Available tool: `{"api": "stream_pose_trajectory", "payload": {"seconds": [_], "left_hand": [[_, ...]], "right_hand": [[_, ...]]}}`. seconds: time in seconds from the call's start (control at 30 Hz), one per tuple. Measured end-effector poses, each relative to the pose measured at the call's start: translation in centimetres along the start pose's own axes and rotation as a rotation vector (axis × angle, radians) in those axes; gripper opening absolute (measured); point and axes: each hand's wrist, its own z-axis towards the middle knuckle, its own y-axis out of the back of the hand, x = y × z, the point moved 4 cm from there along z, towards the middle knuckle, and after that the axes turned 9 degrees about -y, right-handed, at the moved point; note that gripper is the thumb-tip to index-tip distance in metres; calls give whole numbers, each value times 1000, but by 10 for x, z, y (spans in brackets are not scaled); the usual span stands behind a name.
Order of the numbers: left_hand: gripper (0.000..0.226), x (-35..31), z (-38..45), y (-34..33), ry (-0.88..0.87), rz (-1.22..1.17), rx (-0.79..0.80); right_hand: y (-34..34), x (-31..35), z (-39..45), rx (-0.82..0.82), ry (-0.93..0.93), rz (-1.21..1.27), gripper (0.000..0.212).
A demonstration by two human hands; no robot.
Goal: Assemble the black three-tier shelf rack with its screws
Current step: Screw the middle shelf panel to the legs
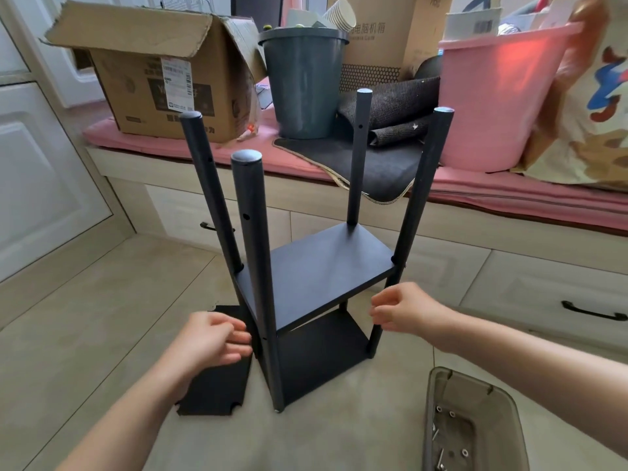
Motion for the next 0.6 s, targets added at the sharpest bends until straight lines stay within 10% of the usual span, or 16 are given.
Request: {"api": "stream_pose_trajectory", "payload": {"seconds": [0.33,0.6], "left_hand": [[21,3,35,-27,43,-546,-11],[9,7,42,-40,53,-567,-27]], "right_hand": [[-61,99,-77,311,457,-63,42],[-84,125,-92,71,627,-163,29]]}}
